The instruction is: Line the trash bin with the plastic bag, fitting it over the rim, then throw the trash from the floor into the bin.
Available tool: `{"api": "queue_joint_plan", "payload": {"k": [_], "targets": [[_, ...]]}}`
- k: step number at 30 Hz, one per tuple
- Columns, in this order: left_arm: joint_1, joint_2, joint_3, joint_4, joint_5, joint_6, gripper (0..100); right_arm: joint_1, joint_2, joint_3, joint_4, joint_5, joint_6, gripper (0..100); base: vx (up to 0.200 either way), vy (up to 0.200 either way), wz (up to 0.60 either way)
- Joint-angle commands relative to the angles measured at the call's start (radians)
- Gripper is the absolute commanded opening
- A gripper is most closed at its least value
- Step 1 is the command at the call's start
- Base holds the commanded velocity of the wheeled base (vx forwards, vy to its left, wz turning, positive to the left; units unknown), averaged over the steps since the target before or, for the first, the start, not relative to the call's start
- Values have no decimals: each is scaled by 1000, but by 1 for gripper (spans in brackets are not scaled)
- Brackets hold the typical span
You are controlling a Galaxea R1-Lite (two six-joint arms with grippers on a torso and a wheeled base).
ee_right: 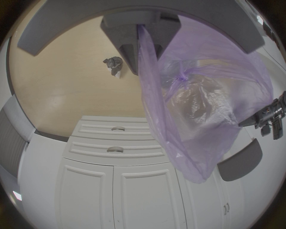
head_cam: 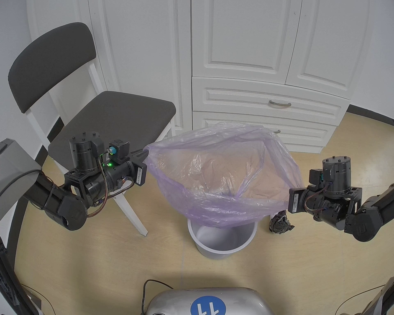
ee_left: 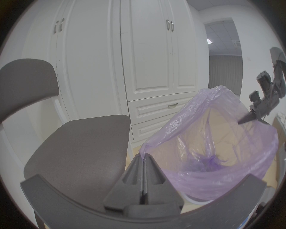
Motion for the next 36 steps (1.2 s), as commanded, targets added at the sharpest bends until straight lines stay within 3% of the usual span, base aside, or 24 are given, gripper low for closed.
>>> {"api": "queue_joint_plan", "payload": {"k": [1, 18, 23, 36], "targets": [[12, -34, 36, 14, 0, 29, 0, -13, 32, -7, -1, -35, -23, 0, 0, 0, 0], [74, -37, 13, 98, 1, 84, 0, -108, 60, -51, 1, -60, -37, 0, 0, 0, 0], [89, -35, -3, 132, 0, 85, 0, -151, 52, -54, 30, -59, -77, 0, 0, 0, 0], [106, -23, -13, 133, -2, 108, 0, -162, 17, 2, 56, -48, -141, 0, 0, 0, 0]]}}
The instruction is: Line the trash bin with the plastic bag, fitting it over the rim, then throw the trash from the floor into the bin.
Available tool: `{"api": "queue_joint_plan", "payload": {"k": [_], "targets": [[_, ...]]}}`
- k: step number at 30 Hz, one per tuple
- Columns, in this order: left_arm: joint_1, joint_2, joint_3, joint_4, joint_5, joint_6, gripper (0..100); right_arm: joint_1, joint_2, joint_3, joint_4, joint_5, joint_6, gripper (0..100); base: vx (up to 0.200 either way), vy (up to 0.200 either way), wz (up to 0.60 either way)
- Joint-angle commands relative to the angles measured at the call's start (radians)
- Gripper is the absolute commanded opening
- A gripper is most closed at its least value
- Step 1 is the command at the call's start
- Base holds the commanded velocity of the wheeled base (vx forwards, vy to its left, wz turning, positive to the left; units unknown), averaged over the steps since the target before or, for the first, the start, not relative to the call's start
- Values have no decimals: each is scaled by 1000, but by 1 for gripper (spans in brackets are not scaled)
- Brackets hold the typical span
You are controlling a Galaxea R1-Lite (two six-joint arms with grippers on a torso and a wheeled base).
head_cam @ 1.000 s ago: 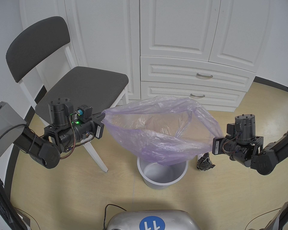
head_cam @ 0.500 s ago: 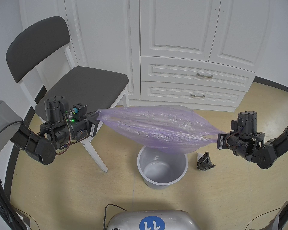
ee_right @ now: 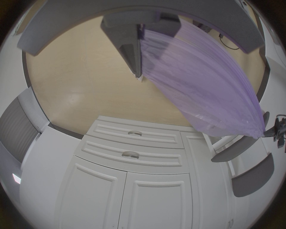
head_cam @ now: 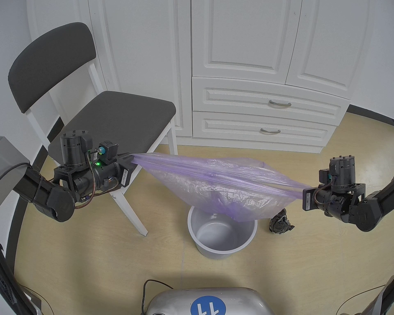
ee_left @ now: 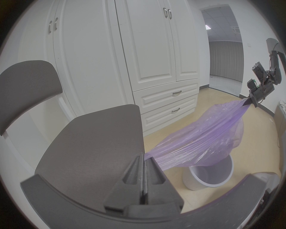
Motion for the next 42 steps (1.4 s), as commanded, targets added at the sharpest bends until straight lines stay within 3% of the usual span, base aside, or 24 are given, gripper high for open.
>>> {"api": "queue_joint_plan", "payload": {"k": [1, 5, 9, 13, 15, 17, 27, 33, 42], "targets": [[-6, 16, 3, -16, 3, 4, 0, 9, -23, 27, -1, 0, -3, 0, 0, 0, 0], [-50, 41, 6, -42, 1, 4, 0, 35, -41, 66, -12, 6, -25, 0, 0, 0, 0], [-113, 84, 31, -182, -17, -5, 0, 94, -81, 127, -44, 75, -54, 0, 0, 0, 0], [-176, 118, 97, -351, -92, -10, 0, 144, -80, 171, -159, 103, -60, 0, 0, 0, 0], [-187, 121, 106, -374, -106, -15, 0, 155, -78, 182, -187, 109, -62, 0, 0, 0, 0], [-246, 130, 138, -444, -124, -61, 0, 187, -55, 219, -299, 132, -63, 0, 0, 0, 0], [-372, 176, 166, -509, -124, -171, 0, 241, 87, 230, -519, 140, -45, 0, 0, 0, 0], [-380, 184, 192, -587, -123, -174, 0, 279, 115, 222, -547, 155, 12, 0, 0, 0, 0], [-378, 82, 267, -559, -120, -168, 0, 336, 136, 199, -536, 181, 115, 0, 0, 0, 0]]}}
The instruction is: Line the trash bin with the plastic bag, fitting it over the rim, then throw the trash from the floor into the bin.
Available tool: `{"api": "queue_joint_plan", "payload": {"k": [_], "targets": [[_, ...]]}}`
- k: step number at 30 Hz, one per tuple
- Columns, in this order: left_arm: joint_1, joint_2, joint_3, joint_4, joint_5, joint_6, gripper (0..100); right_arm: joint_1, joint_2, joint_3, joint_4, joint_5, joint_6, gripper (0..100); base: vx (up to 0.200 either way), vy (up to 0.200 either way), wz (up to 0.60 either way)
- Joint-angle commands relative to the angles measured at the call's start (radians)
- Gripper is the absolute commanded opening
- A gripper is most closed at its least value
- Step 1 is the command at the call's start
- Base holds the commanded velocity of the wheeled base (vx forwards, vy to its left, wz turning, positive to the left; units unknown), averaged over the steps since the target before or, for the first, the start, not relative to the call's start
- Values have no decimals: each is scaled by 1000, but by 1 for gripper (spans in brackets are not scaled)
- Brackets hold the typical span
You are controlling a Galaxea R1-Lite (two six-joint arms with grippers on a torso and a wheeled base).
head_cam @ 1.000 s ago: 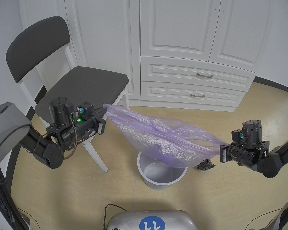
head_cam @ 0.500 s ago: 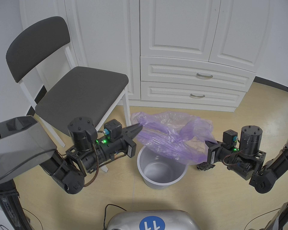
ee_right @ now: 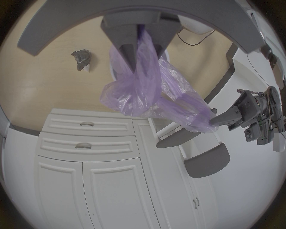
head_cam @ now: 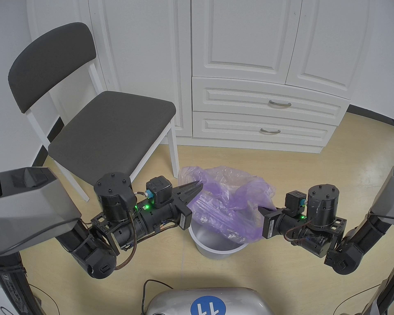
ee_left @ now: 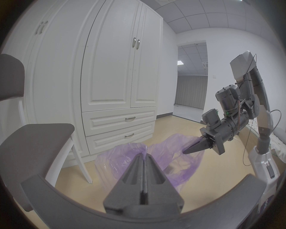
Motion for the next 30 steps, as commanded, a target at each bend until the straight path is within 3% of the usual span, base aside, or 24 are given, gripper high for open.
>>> {"api": "queue_joint_plan", "payload": {"k": [1, 9, 15, 18, 22, 27, 30], "targets": [[-1, -77, 46, 50, 2, 5, 0, 19, 49, -21, 3, 3, 21, 0, 0, 0, 0], [11, -100, 27, 207, 2, 32, 0, 5, 155, -55, 3, 9, 47, 0, 0, 0, 0], [42, 50, -86, 233, 7, 31, 0, -46, 256, -110, 0, 34, 67, 0, 0, 0, 0], [56, 158, -183, 230, 4, 18, 0, -81, 345, -183, 3, 41, 130, 0, 0, 0, 0], [56, 288, -304, 208, 19, -55, 0, -124, 412, -248, 3, 41, 156, 0, 0, 0, 0], [34, 488, -553, 205, 128, -215, 0, -194, 491, -335, 5, 43, 197, 0, 0, 0, 0], [20, 524, -631, 205, 183, -276, 0, -221, 501, -352, 9, 46, 199, 0, 0, 0, 0]]}}
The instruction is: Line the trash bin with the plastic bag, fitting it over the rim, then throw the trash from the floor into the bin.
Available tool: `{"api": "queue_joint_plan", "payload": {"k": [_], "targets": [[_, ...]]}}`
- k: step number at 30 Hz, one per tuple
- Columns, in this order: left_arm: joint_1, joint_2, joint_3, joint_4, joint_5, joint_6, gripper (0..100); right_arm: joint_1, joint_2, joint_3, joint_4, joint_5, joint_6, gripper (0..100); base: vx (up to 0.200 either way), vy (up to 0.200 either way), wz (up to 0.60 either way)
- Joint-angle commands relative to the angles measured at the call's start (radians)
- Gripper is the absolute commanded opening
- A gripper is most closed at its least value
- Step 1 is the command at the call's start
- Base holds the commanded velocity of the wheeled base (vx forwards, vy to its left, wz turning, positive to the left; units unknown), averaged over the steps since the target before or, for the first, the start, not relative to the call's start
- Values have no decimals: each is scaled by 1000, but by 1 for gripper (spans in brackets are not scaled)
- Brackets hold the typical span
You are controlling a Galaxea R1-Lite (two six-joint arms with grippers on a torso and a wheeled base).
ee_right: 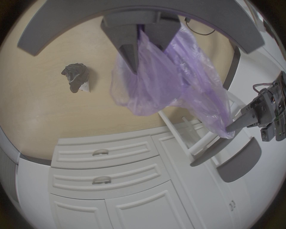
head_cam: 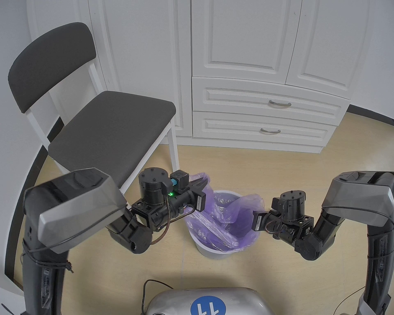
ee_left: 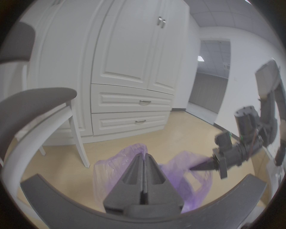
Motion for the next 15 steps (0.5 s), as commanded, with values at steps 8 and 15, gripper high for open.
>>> {"api": "queue_joint_plan", "payload": {"k": [8, 15], "targets": [[-78, 223, -270, -8, 144, -290, 0, -183, 103, -99, 65, 45, 16, 0, 0, 0, 0], [-78, 272, -318, -5, 146, -315, 0, -252, 100, -96, 97, 94, -15, 0, 0, 0, 0]]}}
